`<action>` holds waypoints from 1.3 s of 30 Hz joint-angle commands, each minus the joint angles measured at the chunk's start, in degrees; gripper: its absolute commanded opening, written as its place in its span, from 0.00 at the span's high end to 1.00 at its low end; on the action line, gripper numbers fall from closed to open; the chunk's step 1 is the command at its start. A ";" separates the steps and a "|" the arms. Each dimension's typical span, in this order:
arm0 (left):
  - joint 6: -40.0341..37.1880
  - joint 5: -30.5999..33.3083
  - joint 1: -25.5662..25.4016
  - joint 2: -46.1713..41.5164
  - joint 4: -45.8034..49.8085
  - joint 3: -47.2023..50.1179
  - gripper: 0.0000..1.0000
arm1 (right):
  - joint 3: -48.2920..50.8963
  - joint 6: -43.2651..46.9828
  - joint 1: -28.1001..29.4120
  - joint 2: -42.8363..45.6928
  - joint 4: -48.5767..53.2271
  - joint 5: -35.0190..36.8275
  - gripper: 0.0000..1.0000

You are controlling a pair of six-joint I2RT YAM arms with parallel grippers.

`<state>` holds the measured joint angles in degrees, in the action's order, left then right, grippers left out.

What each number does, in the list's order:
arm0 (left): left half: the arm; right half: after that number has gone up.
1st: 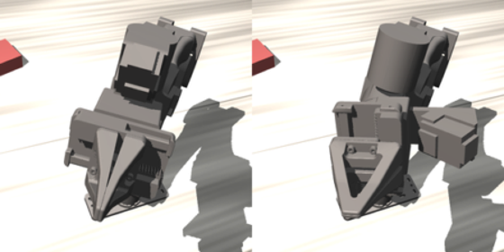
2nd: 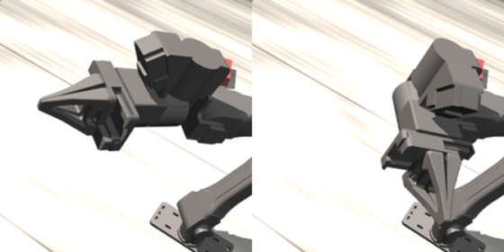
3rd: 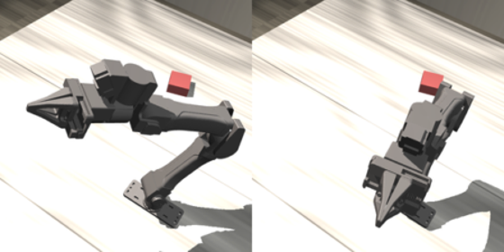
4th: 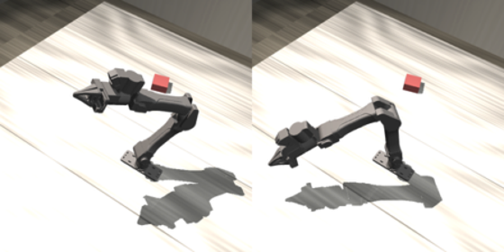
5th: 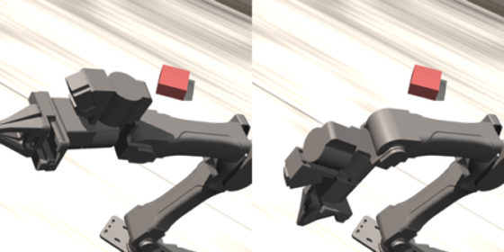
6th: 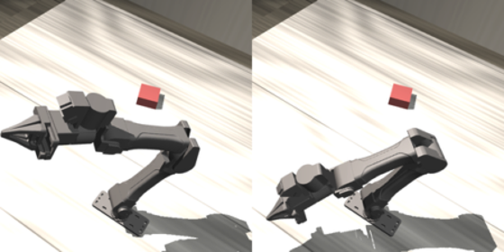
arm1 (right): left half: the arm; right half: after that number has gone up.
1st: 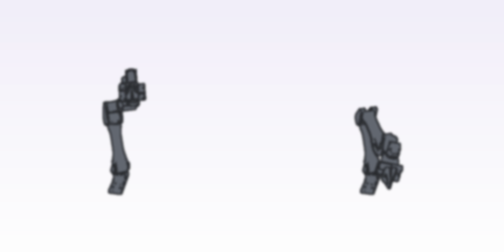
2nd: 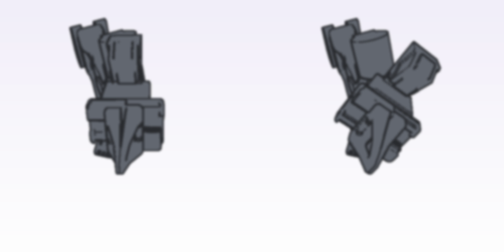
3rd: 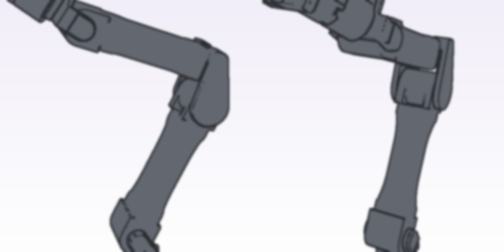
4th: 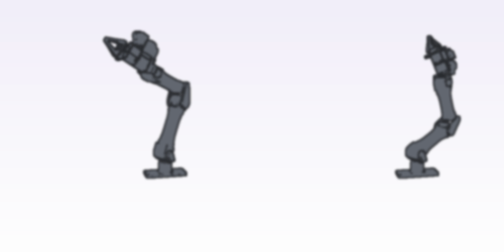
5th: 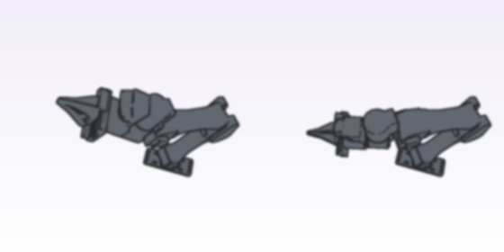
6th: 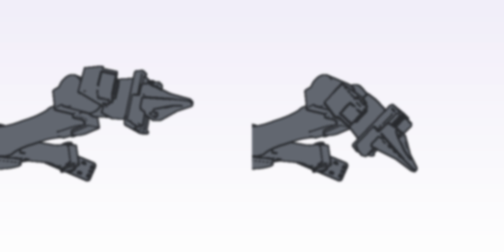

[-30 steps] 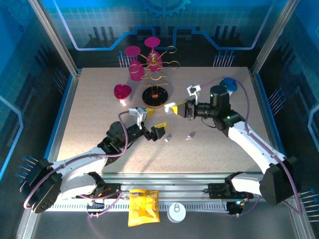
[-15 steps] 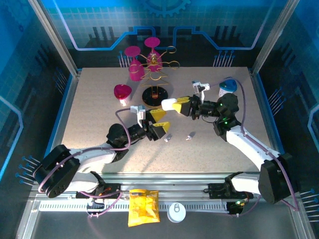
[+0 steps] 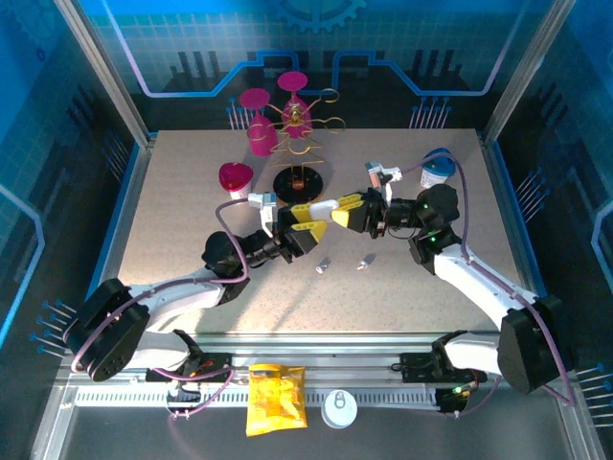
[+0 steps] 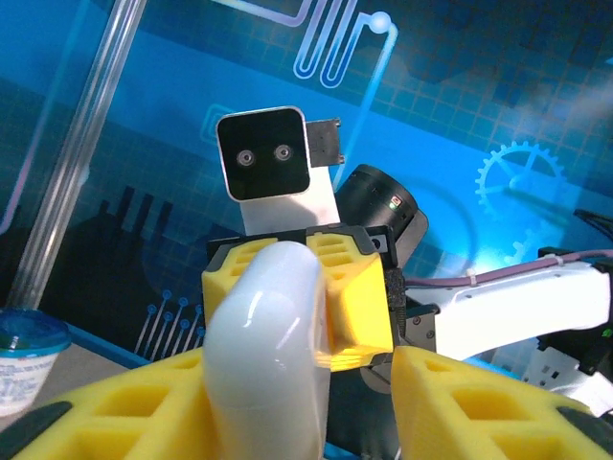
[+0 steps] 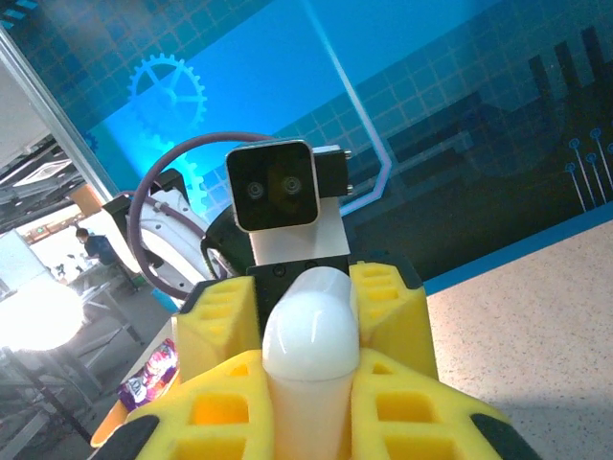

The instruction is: Insert the wireless bluetooth earbuds into the charging case

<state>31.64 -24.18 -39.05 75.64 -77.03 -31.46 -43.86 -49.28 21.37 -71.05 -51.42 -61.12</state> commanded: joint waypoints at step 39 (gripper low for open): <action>-28.88 -6.48 0.14 -5.80 11.38 2.37 0.87 | -8.22 23.71 1.93 12.41 38.48 15.29 0.33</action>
<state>9.47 -31.75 -39.27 72.23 -67.90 -30.28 -53.15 -26.15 23.20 -61.56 -10.07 -43.11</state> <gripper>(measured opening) 0.216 0.656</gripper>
